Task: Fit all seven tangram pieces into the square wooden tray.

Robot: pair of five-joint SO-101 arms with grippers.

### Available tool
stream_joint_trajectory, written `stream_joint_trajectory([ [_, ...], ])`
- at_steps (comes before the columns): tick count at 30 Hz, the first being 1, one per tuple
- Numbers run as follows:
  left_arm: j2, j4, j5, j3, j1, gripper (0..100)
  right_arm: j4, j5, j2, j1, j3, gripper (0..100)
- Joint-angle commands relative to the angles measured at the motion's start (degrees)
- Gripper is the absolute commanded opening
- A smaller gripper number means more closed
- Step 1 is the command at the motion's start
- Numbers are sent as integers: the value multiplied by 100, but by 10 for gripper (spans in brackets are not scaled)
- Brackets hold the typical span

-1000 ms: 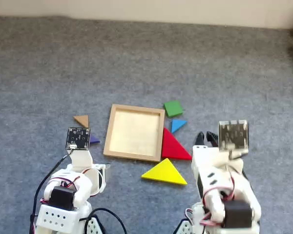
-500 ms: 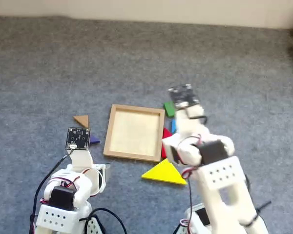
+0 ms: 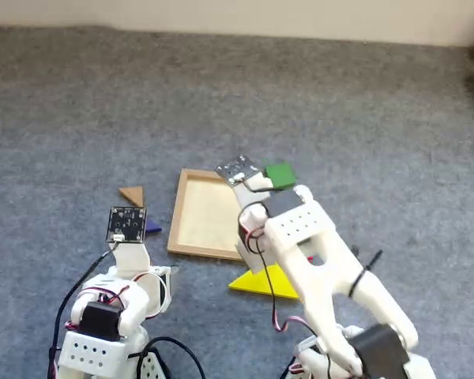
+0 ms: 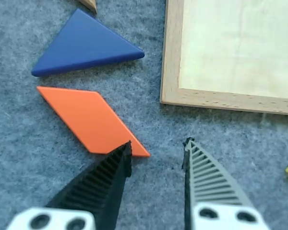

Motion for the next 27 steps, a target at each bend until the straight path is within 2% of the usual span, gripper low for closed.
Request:
stream_joint_trajectory([
  [1,-101,26,44,127,110,179,-400,79,189,-48,-391,294],
  [8,-101,35,44,127,110,179,-725,501,532,400,-391,295],
  [14,-101,35,44,127,110,179,-1209,501,831,418,-365,295],
  [27,-110,35,44,127,110,179,-1253,519,1596,576,-418,295],
])
